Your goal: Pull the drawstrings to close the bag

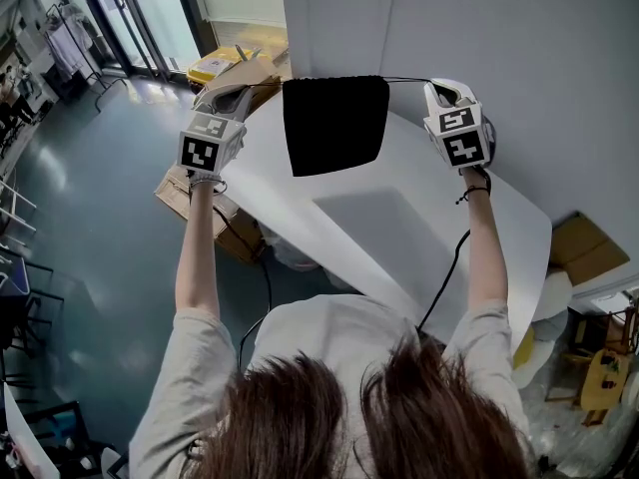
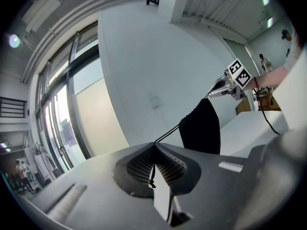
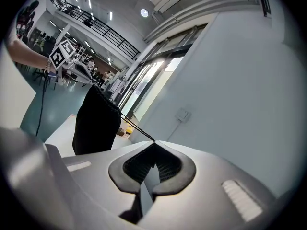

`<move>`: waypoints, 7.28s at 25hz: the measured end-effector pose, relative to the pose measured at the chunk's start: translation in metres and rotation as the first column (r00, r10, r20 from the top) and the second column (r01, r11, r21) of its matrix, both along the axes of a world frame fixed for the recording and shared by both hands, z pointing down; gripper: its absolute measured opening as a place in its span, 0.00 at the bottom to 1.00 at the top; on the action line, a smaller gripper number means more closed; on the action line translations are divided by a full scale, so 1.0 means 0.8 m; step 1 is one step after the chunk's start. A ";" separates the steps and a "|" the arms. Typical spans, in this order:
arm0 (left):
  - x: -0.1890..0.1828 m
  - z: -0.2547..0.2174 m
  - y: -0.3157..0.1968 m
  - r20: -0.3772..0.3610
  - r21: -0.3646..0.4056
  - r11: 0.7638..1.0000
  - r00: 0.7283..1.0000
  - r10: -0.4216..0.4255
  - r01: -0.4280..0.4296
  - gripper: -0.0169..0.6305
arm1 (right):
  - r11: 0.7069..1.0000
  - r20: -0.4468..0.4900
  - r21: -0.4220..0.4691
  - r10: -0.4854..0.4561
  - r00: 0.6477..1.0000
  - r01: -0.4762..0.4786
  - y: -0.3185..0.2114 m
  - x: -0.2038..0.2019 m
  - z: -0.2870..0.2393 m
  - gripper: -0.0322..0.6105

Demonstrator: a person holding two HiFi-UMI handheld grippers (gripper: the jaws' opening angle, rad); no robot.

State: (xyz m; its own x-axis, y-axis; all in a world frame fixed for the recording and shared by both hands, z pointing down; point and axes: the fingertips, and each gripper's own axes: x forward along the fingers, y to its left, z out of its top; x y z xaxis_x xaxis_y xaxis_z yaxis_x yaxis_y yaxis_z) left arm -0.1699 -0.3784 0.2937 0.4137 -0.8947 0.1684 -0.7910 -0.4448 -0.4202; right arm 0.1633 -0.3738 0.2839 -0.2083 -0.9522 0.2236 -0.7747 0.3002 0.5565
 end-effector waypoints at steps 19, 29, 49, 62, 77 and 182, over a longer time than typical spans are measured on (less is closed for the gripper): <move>-0.001 -0.001 0.007 -0.019 0.013 1.000 1.000 -0.020 0.020 0.03 | 0.998 0.048 0.017 0.066 0.997 -0.067 0.006 0.018 -0.004 0.07; -0.006 0.003 0.005 -0.026 0.006 1.000 0.999 -0.030 0.030 0.03 | 0.995 0.078 0.027 0.093 0.993 -0.096 0.000 0.025 -0.003 0.07; -0.012 0.007 -0.001 -0.043 0.004 0.999 0.998 -0.044 0.045 0.03 | 0.990 0.123 0.018 0.138 0.983 -0.141 -0.003 0.033 0.000 0.07; -0.019 0.015 -0.004 -0.072 -0.009 0.998 0.996 -0.058 0.057 0.03 | 0.983 0.153 0.029 0.174 0.973 -0.180 -0.005 0.041 0.001 0.07; -0.024 0.025 -0.007 -0.097 -0.028 0.998 0.993 -0.066 0.064 0.03 | 0.975 0.188 0.030 0.212 0.959 -0.221 -0.004 0.050 0.003 0.07; -0.051 0.017 -0.017 -0.195 -0.019 0.994 0.974 -0.111 0.109 0.03 | 0.962 0.248 0.049 0.249 0.936 -0.269 -0.012 0.068 0.009 0.07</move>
